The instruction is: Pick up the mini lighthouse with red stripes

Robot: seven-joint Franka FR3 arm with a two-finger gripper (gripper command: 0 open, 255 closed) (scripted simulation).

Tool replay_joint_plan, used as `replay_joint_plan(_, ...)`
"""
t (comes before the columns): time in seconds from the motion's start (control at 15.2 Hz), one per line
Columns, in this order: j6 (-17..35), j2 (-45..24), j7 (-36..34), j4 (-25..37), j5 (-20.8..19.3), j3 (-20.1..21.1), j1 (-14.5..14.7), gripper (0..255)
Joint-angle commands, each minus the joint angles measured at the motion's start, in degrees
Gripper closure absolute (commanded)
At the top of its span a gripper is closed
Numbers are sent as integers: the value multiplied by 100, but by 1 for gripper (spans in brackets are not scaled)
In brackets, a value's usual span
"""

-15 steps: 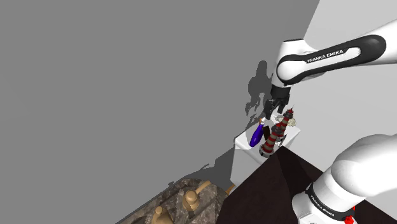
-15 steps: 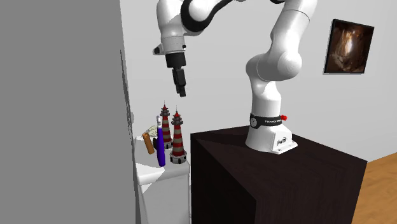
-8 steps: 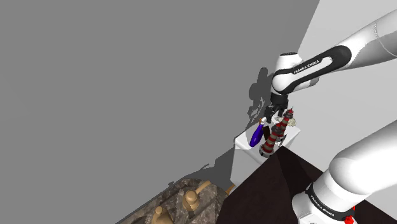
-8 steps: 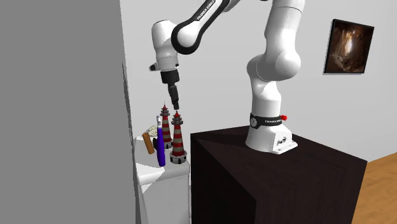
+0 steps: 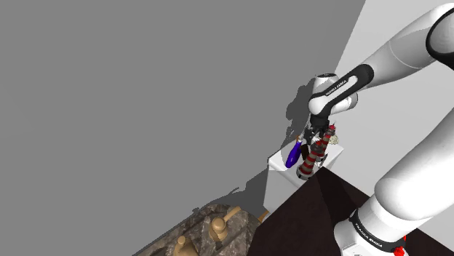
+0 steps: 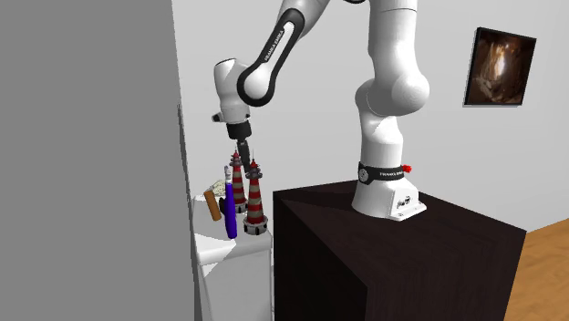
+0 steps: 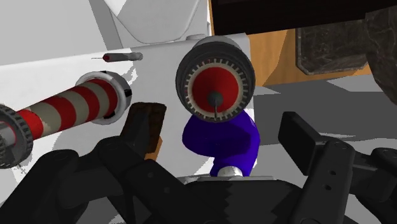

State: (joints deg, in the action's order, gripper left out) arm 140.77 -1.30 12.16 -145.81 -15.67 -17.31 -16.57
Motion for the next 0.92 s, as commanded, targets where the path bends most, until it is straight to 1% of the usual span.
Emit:
replay_joint_plan(0.0, 180, -171, -5, -6, 7, -7, -10, 0)
replay_joint_plan(0.26, 572, -552, -17, -22, 54, 0, -24, 0)
replay_joint_plan(0.4, 572, -552, -17, -22, 54, 1, -25, 0)
replay_joint_plan(0.46, 577, -557, -21, -22, 54, 3, -23, 255)
replay_joint_plan(0.86, 587, -576, -15, -13, 61, 4, -25, 255)
